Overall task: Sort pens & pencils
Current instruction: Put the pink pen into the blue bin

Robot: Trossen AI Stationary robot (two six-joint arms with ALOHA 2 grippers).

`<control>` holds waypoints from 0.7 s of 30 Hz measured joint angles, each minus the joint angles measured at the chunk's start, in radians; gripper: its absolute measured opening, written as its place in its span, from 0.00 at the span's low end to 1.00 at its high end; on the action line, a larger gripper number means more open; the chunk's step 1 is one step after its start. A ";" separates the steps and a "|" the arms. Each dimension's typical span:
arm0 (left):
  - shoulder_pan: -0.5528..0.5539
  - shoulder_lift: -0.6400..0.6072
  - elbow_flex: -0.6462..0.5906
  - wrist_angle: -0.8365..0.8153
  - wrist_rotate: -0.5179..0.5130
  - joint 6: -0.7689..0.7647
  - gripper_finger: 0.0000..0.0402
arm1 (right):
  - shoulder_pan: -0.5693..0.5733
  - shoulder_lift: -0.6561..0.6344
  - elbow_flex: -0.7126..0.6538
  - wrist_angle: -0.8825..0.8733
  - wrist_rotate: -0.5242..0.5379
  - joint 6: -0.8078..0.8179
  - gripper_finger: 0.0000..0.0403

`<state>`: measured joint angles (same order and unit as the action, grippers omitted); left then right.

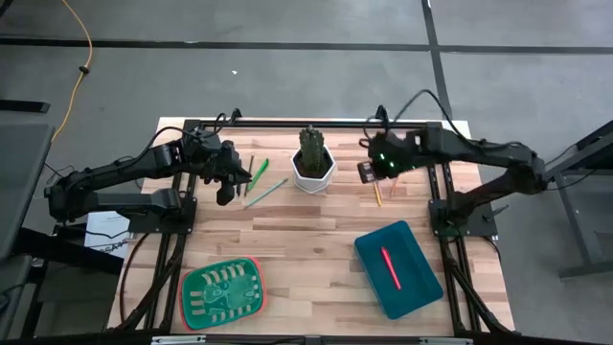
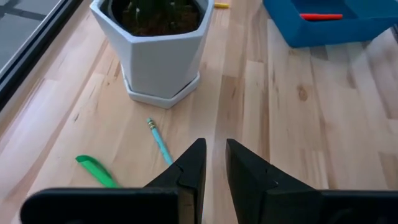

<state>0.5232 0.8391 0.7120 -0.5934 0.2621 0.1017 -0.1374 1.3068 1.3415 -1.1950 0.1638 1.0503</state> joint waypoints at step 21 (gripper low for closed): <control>0.000 0.000 0.000 0.000 0.112 -0.107 0.13 | 0.697 -0.015 -0.298 0.165 0.117 0.824 0.05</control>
<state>0.5228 0.8391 0.7120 -0.5935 0.3741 -0.0053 0.5596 1.2922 1.0433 -1.0298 0.2806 1.8747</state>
